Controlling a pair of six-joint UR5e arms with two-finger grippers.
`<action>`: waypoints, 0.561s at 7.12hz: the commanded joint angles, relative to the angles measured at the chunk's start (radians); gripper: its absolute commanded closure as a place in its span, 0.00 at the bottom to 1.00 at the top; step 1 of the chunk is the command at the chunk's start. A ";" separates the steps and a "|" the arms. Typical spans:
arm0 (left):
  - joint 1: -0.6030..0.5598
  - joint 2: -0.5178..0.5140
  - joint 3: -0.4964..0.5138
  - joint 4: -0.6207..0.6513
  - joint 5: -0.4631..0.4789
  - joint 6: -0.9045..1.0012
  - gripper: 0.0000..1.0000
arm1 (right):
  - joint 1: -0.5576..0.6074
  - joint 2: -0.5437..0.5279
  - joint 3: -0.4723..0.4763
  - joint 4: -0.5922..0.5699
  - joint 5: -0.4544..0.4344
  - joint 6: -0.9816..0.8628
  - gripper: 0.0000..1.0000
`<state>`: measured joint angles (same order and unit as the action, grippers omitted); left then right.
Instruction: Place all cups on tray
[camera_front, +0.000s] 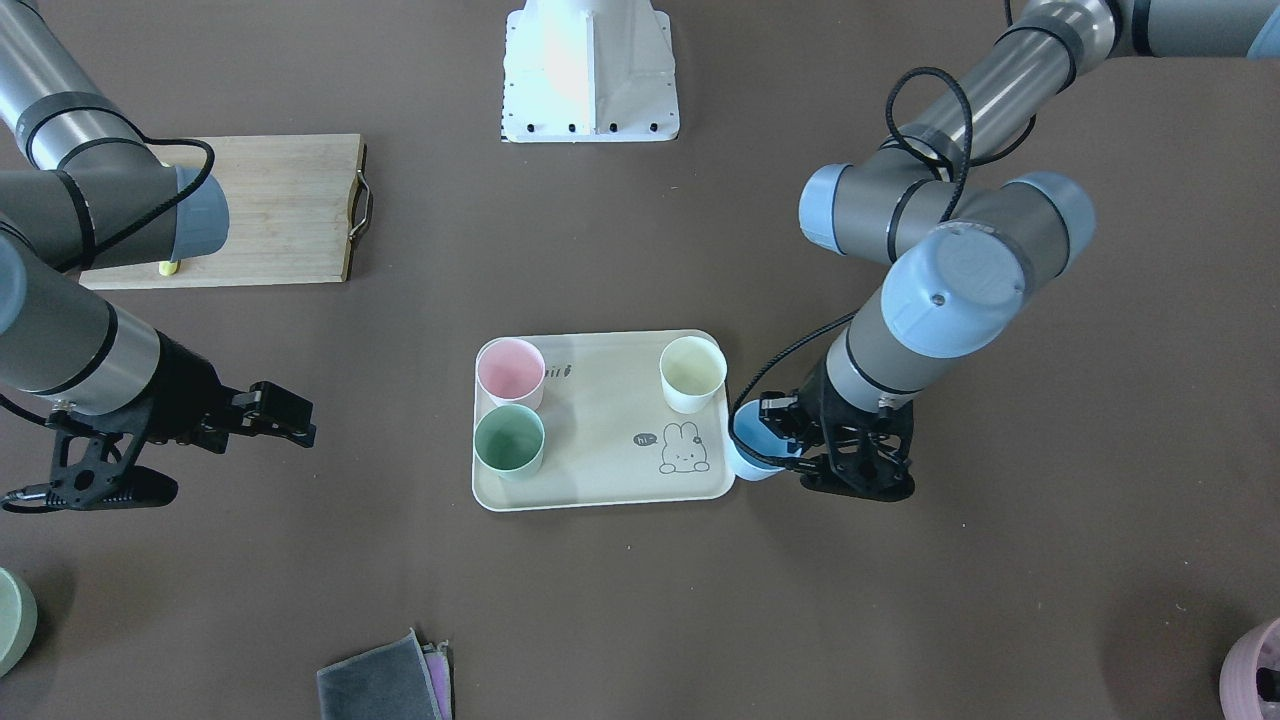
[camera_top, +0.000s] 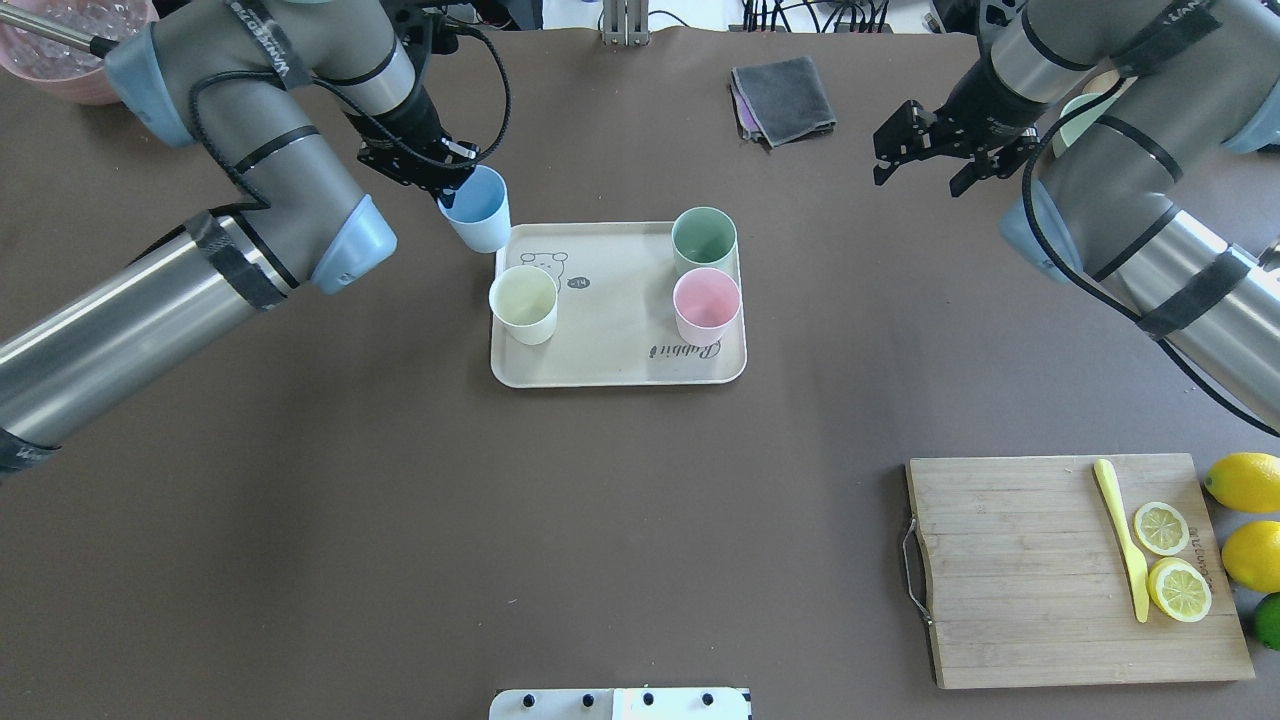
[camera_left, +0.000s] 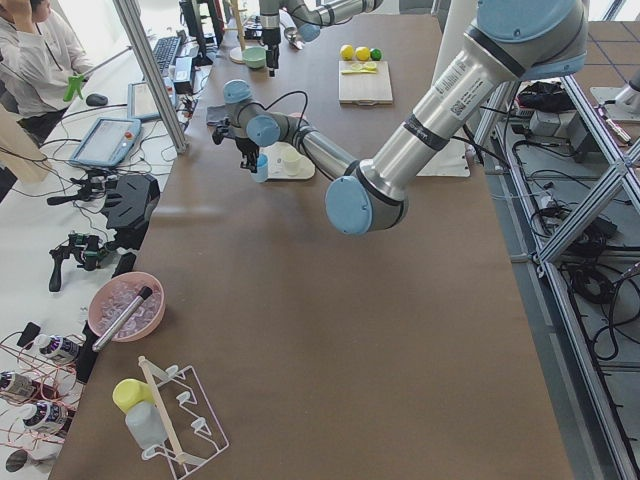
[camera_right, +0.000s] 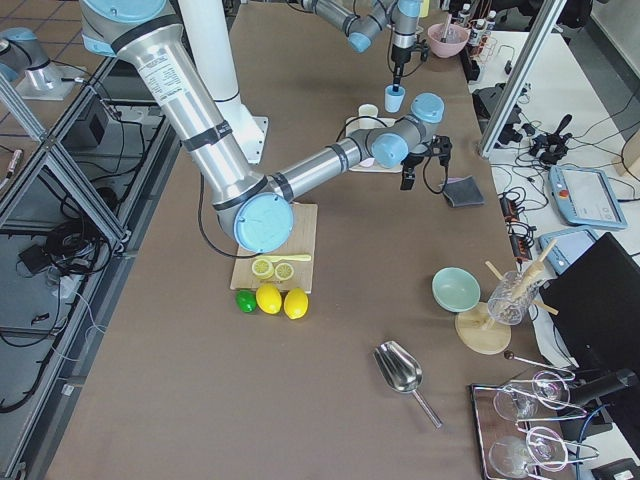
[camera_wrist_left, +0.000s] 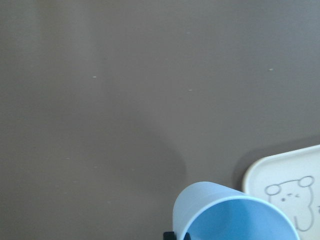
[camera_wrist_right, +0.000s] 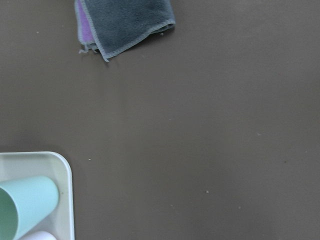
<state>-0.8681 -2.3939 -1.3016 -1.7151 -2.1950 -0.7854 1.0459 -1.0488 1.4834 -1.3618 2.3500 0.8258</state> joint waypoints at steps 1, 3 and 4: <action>0.092 -0.069 0.036 -0.012 0.085 -0.105 1.00 | 0.029 -0.056 0.008 0.000 -0.001 -0.068 0.00; 0.095 -0.090 0.059 -0.012 0.107 -0.095 0.01 | 0.032 -0.062 0.008 0.000 0.000 -0.073 0.00; 0.090 -0.088 0.056 -0.011 0.107 -0.095 0.02 | 0.039 -0.071 0.014 -0.002 0.000 -0.073 0.00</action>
<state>-0.7762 -2.4800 -1.2467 -1.7264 -2.0937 -0.8823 1.0785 -1.1105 1.4924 -1.3625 2.3496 0.7547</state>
